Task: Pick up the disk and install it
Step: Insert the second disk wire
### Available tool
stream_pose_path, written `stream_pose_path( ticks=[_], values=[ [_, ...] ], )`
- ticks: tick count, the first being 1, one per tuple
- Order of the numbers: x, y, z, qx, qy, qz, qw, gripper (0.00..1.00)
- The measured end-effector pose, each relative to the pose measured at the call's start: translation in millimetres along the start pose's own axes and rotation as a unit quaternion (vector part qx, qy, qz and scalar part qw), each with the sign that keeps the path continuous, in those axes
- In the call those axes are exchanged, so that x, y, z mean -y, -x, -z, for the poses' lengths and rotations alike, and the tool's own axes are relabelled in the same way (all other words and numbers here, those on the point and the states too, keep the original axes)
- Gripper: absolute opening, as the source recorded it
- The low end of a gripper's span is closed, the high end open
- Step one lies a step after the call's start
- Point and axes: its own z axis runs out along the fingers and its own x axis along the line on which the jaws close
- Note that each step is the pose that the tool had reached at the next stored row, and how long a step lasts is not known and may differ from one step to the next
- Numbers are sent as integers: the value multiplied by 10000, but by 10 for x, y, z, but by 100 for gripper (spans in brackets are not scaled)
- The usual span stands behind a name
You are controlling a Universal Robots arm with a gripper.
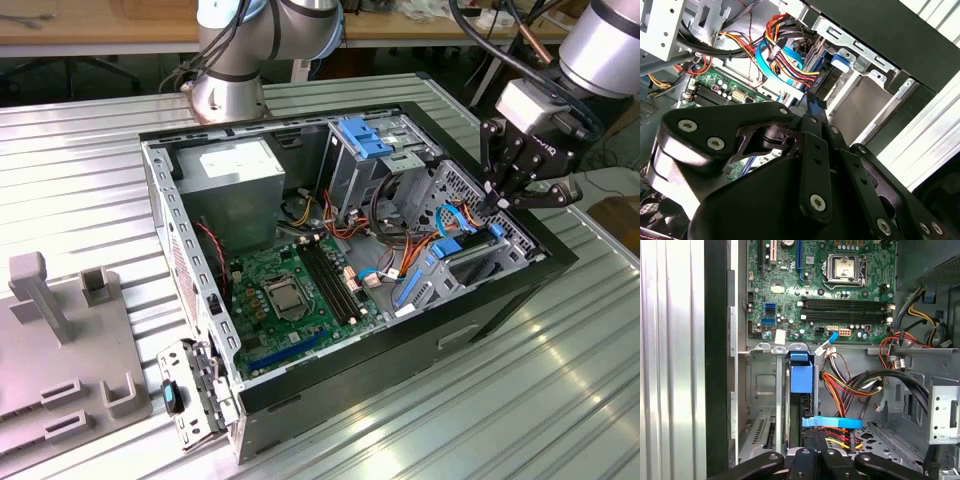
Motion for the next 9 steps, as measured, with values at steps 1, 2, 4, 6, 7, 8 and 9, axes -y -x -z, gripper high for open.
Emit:
stream_pose_path(
  ticks=[1,2,4,6,7,8,9],
  values=[
    [0,0,-1,0,0,0,10000,11],
    [0,0,4,-1,0,0,10000,11],
    [0,0,9,2,0,0,10000,11],
    [1,1,16,1,0,0,10000,11],
    [1,1,22,1,0,0,10000,11],
    [1,1,23,1,0,0,10000,11],
    [1,1,23,1,0,0,10000,11]
  ],
)
